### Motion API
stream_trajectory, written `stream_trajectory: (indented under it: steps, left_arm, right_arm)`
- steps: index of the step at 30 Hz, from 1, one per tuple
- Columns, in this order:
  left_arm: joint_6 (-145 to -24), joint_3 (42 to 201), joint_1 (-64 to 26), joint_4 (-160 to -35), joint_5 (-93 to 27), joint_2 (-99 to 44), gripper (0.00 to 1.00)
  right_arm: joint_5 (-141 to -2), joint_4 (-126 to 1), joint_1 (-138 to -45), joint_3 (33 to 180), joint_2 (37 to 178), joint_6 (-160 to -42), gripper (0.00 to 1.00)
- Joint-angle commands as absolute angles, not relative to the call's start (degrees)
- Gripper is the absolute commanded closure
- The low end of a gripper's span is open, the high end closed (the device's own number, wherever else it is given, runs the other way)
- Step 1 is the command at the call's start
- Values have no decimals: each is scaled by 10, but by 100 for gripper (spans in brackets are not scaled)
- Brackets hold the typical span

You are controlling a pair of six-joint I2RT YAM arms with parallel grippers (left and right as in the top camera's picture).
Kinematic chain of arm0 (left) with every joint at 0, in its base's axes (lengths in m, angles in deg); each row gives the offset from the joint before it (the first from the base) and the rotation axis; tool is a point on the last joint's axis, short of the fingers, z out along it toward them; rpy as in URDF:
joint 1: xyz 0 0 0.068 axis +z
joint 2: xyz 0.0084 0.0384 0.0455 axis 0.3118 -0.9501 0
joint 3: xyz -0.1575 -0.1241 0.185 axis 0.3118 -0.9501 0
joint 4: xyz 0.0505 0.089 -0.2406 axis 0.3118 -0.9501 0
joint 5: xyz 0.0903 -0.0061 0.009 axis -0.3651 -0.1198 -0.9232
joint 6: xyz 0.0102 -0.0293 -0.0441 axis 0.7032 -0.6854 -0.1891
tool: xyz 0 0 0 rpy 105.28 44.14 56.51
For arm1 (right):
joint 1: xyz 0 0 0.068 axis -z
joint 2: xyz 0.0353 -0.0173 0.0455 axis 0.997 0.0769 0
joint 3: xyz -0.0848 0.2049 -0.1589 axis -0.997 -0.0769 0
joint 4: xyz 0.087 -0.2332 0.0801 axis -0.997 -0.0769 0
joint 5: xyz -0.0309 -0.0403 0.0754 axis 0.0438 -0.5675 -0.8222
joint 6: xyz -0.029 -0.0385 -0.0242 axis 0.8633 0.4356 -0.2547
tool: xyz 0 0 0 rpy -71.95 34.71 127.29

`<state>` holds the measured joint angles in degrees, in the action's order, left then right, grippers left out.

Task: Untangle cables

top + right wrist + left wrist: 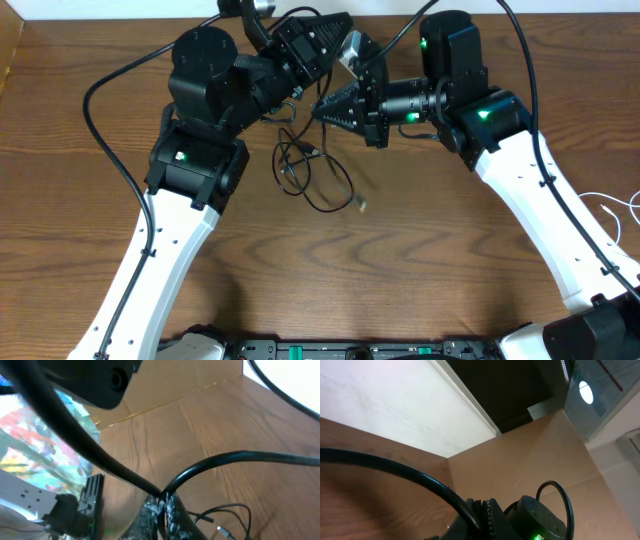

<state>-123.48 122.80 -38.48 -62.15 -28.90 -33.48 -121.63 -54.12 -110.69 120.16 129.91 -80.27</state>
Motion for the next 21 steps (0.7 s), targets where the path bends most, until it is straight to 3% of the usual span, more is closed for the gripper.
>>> stream_trajectory:
  steps: [1,8,12,21]
  left_arm:
    - [-1240,1234,-385,-618,-279,-330,92]
    - [-1240,1234,-385,-618,-301,-330,93]
    - [-1253,1234,-386,-618,-301,-330,93]
    - [-1294,1234,-386,-616,-298,-330,93]
  right_arm:
    - [-1216,-535,-1113,1207,1296,-810,98]
    - [-1216,-528,-1132,1207,1296,-809,83]
    - [-1216,-506,-1137,1207,1296,-809,67]
    - [-1205,-458,-1139,1207,1296,-809,67]
